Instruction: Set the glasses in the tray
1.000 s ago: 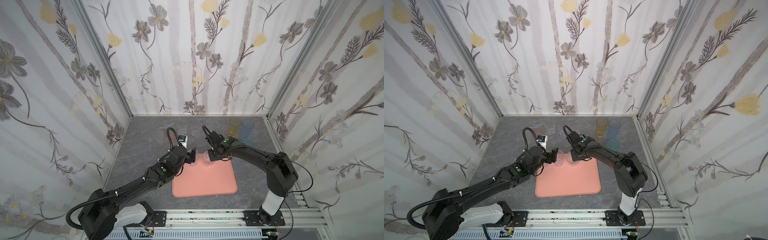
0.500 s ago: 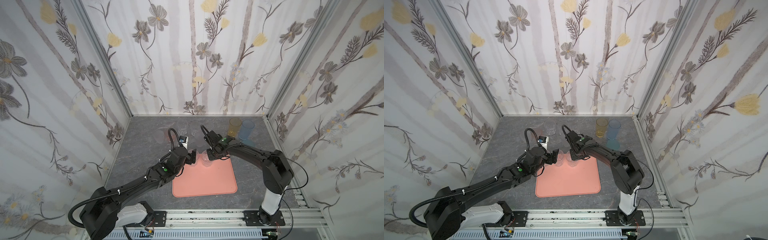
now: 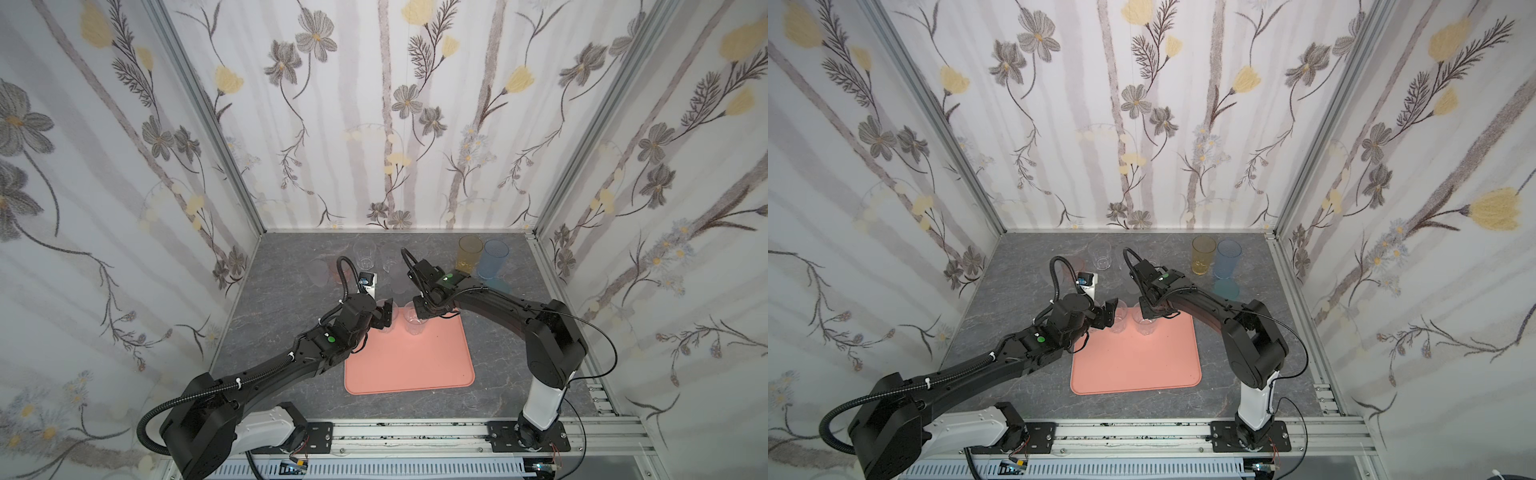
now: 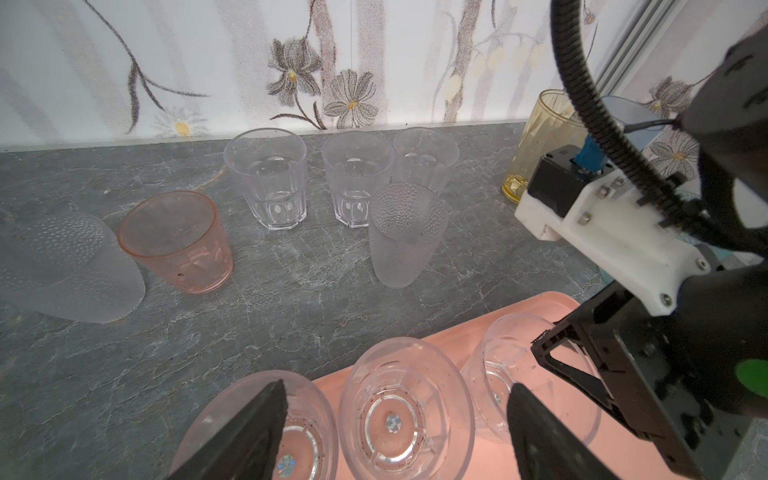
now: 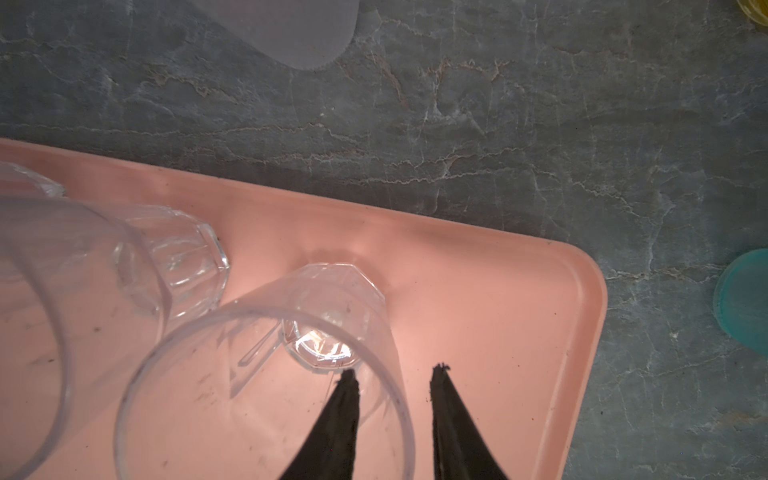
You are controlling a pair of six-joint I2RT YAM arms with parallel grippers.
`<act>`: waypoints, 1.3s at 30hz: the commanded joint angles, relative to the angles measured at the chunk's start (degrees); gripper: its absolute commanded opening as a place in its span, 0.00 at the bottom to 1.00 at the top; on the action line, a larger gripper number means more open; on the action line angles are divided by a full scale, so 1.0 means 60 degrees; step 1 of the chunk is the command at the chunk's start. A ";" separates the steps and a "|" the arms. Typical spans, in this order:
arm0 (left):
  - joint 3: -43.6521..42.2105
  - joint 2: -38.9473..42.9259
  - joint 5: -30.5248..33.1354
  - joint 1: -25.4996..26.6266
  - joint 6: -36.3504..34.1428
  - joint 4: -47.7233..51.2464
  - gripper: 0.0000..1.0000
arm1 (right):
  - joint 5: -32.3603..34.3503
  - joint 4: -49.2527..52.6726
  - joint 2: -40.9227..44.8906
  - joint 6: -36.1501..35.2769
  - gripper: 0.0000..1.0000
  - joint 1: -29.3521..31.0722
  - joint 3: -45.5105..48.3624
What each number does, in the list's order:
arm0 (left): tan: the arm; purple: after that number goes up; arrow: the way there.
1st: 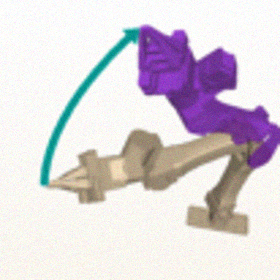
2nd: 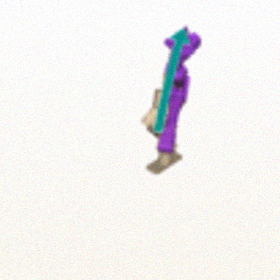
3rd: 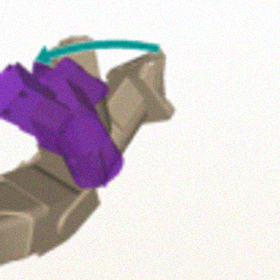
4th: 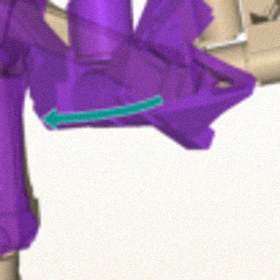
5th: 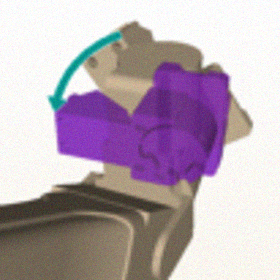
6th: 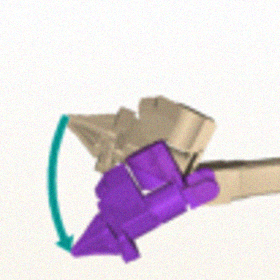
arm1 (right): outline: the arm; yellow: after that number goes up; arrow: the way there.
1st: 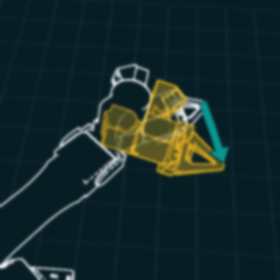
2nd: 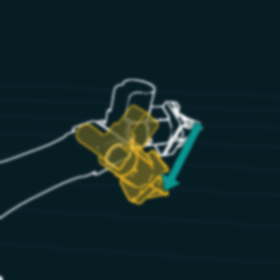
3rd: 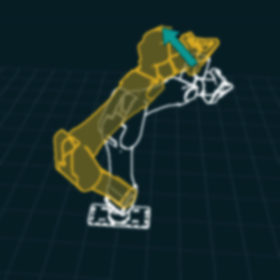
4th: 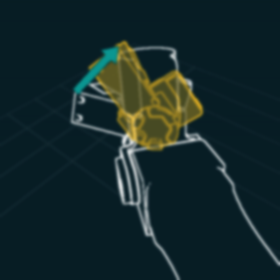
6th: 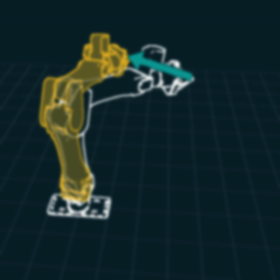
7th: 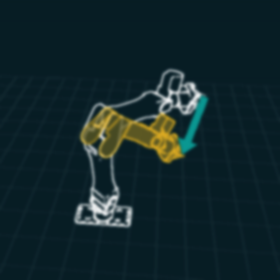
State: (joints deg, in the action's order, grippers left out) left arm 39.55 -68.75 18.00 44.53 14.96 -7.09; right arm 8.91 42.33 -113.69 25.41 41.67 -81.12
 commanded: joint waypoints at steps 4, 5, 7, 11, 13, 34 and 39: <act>0.0247 0.0172 0.0727 0.0023 0.0186 -0.0268 0.85 | 0.0098 0.0079 0.0567 -0.0249 0.43 -0.0180 -0.0646; 0.0289 0.0179 0.0771 0.0028 0.0187 -0.0268 0.85 | 0.0090 0.0059 0.0667 -0.0261 0.43 -0.0259 -0.0723; 0.0391 0.0181 0.0841 0.0059 0.0198 -0.0268 0.85 | 0.0027 -0.0079 0.0836 -0.0239 0.43 -0.0450 -0.0860; 0.0534 -0.0041 0.0788 0.0106 0.0246 -0.0347 0.85 | -0.0349 -0.0890 0.0981 0.0122 0.44 -0.1178 -0.0910; 0.0556 -0.0274 0.0703 0.0105 0.0191 -0.0435 0.85 | -0.0660 -0.1476 0.0936 0.0522 0.44 -0.1588 -0.0887; 0.0881 -0.1657 0.0054 0.0107 -0.0626 -0.0927 0.89 | -0.1804 -0.3666 -0.3594 0.2896 0.57 -0.2980 -0.4254; 0.0777 -0.1623 0.0051 0.0107 -0.0509 -0.0927 0.89 | -0.1947 -0.3774 -0.4315 0.3008 0.57 -0.3164 -0.4851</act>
State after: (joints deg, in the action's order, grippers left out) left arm 44.45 -78.76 18.22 45.21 11.77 -10.90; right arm -1.76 22.48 -137.75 41.95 23.14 -108.47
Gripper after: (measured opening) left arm 0.892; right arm 0.568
